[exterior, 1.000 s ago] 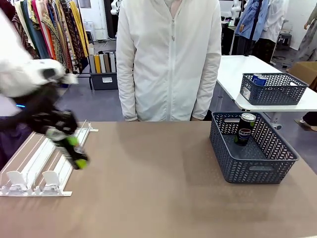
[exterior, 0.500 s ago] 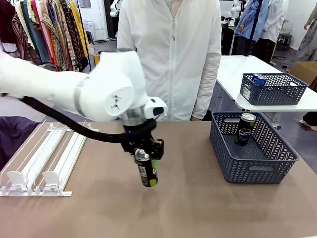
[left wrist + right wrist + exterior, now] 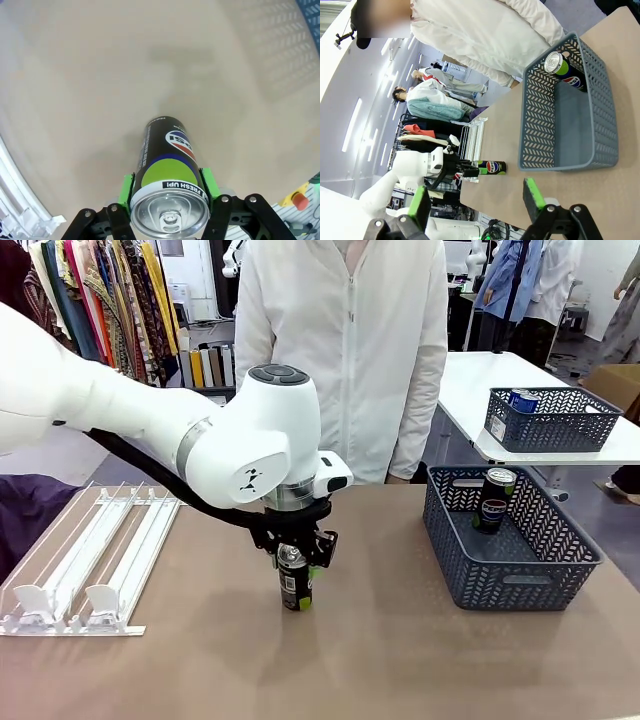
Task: Retrieve and store the cans from the dispenser.
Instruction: Pick up one can from the Automatic Can Dispenser and place it in the middle of the table.
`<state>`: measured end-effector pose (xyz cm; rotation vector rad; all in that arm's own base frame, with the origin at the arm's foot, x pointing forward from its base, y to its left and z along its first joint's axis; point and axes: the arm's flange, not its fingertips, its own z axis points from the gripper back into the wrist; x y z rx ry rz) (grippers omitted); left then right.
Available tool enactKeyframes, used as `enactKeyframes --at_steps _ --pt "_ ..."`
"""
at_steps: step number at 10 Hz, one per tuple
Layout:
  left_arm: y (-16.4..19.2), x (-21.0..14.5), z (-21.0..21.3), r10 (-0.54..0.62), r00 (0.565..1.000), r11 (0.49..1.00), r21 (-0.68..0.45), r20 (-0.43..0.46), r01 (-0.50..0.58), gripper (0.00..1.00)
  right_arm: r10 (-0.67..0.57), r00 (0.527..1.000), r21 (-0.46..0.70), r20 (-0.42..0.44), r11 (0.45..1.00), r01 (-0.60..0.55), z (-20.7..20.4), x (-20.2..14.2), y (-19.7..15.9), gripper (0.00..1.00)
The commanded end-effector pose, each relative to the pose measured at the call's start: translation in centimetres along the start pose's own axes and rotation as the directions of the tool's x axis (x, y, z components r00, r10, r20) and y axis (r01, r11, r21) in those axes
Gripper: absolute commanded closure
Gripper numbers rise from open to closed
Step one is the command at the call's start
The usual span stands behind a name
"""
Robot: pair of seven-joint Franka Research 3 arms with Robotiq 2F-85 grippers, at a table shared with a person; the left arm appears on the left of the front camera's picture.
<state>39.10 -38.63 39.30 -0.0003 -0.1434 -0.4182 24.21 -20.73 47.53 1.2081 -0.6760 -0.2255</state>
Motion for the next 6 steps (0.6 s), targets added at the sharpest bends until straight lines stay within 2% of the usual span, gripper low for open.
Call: enactKeyframes --at_steps 1,2,3,4,5,6 --pt "-0.28 0.65 0.1 0.012 1.0 1.0 0.019 -0.021 -0.012 1.0 0.024 0.999 0.026 0.024 0.999 -0.024 -0.24 0.24 0.12 0.0" --pt "-0.33 0.6 0.12 0.007 1.0 1.0 0.021 -0.027 -0.007 1.0 0.024 0.999 0.026 0.024 0.999 -0.024 -0.24 0.24 0.12 0.0" --pt "-0.59 0.7 0.01 -0.007 0.999 1.0 0.0 -0.044 0.007 0.87 0.024 0.999 0.026 0.024 0.999 -0.024 -0.24 0.24 0.12 0.0" --pt "-0.65 0.59 0.05 -0.019 0.999 1.0 -0.003 -0.051 0.018 0.35 0.024 0.999 0.026 0.024 0.999 -0.024 -0.24 0.24 0.12 0.0" --pt "-0.72 0.65 0.15 -0.027 0.998 1.0 -0.003 -0.049 0.027 0.0 0.024 0.999 0.026 0.024 0.999 -0.024 -0.24 0.24 0.12 0.0" --pt "-0.72 0.75 0.31 -0.027 0.999 1.0 -0.004 -0.045 0.026 0.0 0.024 0.999 0.026 0.024 0.999 -0.024 -0.24 0.24 0.12 0.0"
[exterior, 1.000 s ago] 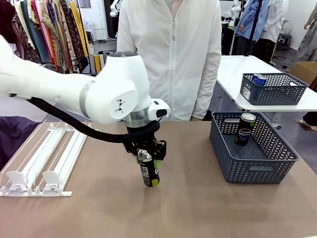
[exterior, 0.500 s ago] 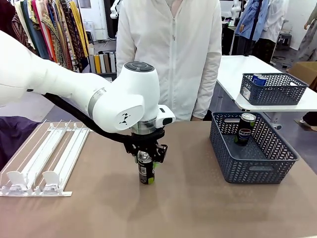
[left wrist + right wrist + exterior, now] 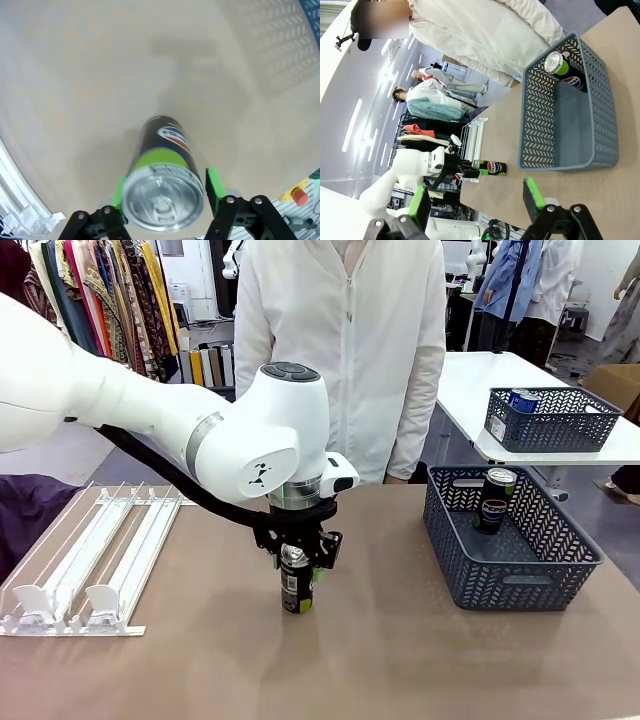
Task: Retrieve and store the cans from the dispenser.
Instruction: Pick up one can from the Automatic Can Dispenser and place it in the middle of the table.
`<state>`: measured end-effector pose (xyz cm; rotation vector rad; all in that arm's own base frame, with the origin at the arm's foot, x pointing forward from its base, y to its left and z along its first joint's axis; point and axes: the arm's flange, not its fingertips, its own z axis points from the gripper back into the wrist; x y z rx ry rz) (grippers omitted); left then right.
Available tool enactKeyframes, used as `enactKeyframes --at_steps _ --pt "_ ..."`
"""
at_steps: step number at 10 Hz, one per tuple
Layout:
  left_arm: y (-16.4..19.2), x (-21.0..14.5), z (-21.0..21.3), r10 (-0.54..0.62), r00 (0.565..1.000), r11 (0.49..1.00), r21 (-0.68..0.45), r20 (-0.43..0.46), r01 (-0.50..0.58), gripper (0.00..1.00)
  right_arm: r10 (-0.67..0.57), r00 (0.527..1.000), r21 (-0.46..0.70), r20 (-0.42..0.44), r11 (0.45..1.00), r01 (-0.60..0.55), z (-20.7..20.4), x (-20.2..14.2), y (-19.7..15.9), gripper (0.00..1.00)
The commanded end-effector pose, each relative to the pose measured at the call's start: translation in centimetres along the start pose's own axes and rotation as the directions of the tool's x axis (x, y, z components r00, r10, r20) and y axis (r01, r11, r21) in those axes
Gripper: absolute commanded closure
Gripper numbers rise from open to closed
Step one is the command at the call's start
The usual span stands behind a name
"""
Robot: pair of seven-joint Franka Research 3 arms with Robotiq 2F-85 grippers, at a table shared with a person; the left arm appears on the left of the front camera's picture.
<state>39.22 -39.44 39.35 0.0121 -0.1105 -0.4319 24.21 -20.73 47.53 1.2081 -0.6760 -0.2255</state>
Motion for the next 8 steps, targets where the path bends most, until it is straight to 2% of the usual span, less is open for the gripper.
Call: enactKeyframes --at_steps 1,3,5,7,8 --pt "0.2 0.3 0.8 -0.004 1.0 1.0 -0.018 -0.007 0.004 0.0 0.024 0.999 0.026 0.024 0.999 -0.024 -0.2 0.2 0.1 0.0" --pt "1.1 0.0 2.9 0.021 0.999 0.999 -0.03 0.045 -0.02 0.0 0.024 0.999 0.026 0.024 0.999 -0.024 -0.2 0.2 0.1 0.0" --pt "3.6 -2.1 7.9 0.047 0.993 0.995 -0.095 0.105 -0.037 0.0 0.024 0.999 0.026 0.024 0.999 -0.024 -0.2 0.2 0.1 0.0" --pt "8.3 -5.6 13.0 0.089 0.991 0.983 -0.168 0.099 -0.071 0.0 0.024 0.999 0.026 0.024 0.999 -0.024 -0.2 0.2 0.1 0.0" --pt "12.1 -7.6 15.3 0.155 0.981 0.956 -0.27 0.119 -0.118 0.0 0.024 0.999 0.026 0.024 0.999 -0.024 -0.2 0.2 0.1 0.0"
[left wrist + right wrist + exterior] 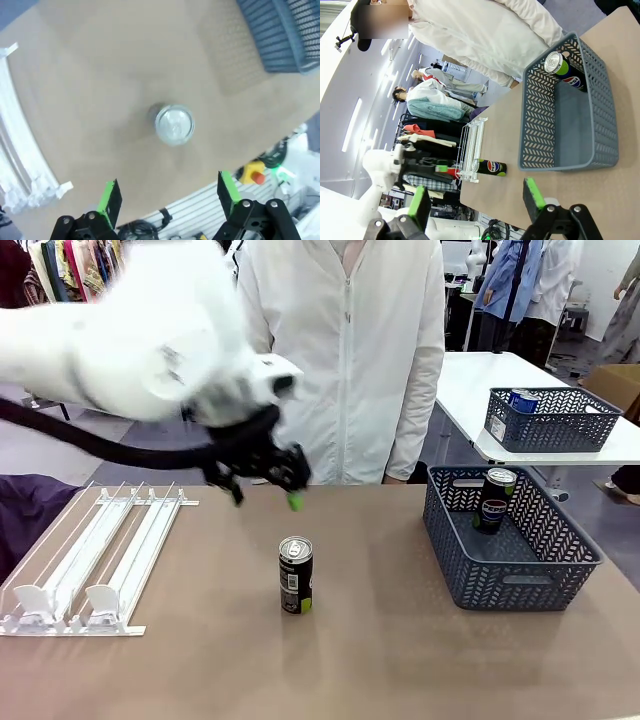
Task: Retrieve and store the cans from the dispenser.
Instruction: Pick up one can from the Automatic Can Dispenser and place it in the middle of the table.
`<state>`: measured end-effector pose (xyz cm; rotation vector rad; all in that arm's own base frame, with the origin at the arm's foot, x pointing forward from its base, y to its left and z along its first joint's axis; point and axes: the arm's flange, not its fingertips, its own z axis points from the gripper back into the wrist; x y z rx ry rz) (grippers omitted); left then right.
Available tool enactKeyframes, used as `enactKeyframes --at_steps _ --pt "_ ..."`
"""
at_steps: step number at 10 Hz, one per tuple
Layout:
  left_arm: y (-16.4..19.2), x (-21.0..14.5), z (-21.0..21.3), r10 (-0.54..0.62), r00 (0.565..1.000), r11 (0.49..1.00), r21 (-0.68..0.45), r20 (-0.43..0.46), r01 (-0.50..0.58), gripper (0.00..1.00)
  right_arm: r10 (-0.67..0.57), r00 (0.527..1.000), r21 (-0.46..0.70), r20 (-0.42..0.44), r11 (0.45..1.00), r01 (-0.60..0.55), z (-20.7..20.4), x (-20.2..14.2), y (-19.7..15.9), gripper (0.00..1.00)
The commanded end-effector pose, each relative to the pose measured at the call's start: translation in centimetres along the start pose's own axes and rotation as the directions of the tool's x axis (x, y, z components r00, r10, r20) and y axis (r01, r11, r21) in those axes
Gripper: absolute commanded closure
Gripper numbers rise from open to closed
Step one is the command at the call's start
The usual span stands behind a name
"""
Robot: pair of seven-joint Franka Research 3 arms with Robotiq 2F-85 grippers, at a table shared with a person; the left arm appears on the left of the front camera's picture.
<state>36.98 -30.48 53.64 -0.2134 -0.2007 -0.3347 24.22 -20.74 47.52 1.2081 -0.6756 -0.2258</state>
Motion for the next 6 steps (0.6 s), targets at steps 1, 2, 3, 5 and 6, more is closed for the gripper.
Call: enactKeyframes --at_steps 1,2,3,5,6 --pt "7.9 -3.6 4.4 0.101 0.994 0.985 -0.147 0.037 -0.095 0.0 0.024 0.999 0.026 0.024 0.999 -0.025 -0.2 0.2 0.1 0.0" --pt "11.0 -4.6 6.2 0.163 0.985 0.961 -0.234 0.051 -0.147 0.0 0.024 0.999 0.026 0.024 0.999 -0.025 -0.2 0.2 0.1 0.0" --pt "15.7 -5.8 7.7 0.23 0.971 0.91 -0.366 0.06 -0.193 0.0 0.024 0.999 0.026 0.024 0.999 -0.025 -0.2 0.2 0.1 0.0" --pt "25.6 -9.6 8.8 0.366 0.93 0.738 -0.621 0.041 -0.264 0.0 0.024 0.999 0.026 0.024 0.999 -0.025 -0.2 0.2 0.1 0.0" --pt "30.5 -12.0 8.5 0.407 0.913 0.634 -0.729 0.031 -0.258 0.0 0.024 0.999 0.026 0.024 0.999 -0.025 -0.2 0.2 0.1 0.0"
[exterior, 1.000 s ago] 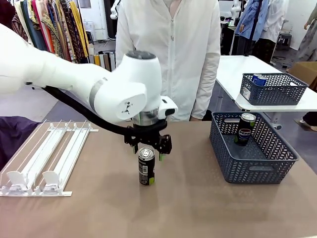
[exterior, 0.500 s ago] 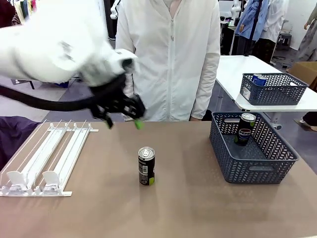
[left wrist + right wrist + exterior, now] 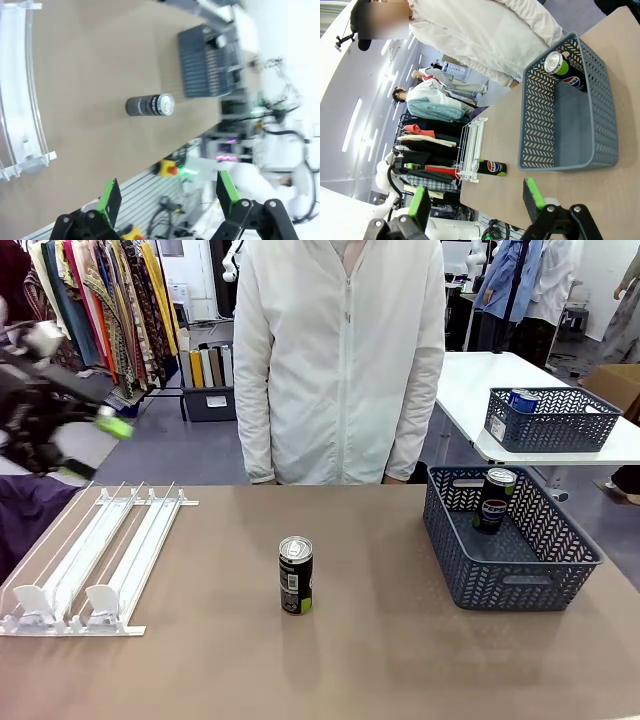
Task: Retrieve and store the cans from the dispenser.
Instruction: Pick up one can from the Automatic Can Dispenser and place it in the middle of the table.
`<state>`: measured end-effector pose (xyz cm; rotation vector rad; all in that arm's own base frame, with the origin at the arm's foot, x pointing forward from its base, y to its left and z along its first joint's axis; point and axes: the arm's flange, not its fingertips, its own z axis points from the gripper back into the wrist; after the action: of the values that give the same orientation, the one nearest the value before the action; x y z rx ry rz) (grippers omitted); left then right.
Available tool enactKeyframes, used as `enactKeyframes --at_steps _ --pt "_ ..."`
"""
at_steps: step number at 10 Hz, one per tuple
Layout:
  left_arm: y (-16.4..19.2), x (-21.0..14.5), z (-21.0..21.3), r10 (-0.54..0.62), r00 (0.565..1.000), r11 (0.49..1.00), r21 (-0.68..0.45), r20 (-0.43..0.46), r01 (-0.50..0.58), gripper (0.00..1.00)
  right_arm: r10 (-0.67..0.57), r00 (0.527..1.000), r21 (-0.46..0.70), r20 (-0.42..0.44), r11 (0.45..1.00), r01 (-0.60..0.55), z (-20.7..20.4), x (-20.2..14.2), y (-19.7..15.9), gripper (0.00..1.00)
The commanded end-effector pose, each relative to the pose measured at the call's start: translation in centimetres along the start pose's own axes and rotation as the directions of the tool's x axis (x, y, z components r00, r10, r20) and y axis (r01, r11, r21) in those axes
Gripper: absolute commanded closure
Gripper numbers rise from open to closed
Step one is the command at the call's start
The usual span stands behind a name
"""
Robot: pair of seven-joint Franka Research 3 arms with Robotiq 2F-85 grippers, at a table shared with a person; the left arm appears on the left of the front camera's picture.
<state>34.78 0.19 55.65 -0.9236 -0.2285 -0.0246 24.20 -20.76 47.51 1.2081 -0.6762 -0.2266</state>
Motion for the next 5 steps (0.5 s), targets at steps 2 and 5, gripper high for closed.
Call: enactKeyframes --at_steps 2,5 --pt "11.6 -1.2 5.0 0.193 0.977 0.952 -0.26 0.096 -0.162 0.0 0.024 0.999 0.026 0.023 0.999 -0.025 -0.3 0.2 0.1 0.0" --pt "15.9 -1.5 5.3 -0.065 0.998 0.926 -0.371 0.018 0.067 0.0 0.024 0.999 0.026 0.023 0.999 -0.025 -0.3 0.2 0.1 0.0"
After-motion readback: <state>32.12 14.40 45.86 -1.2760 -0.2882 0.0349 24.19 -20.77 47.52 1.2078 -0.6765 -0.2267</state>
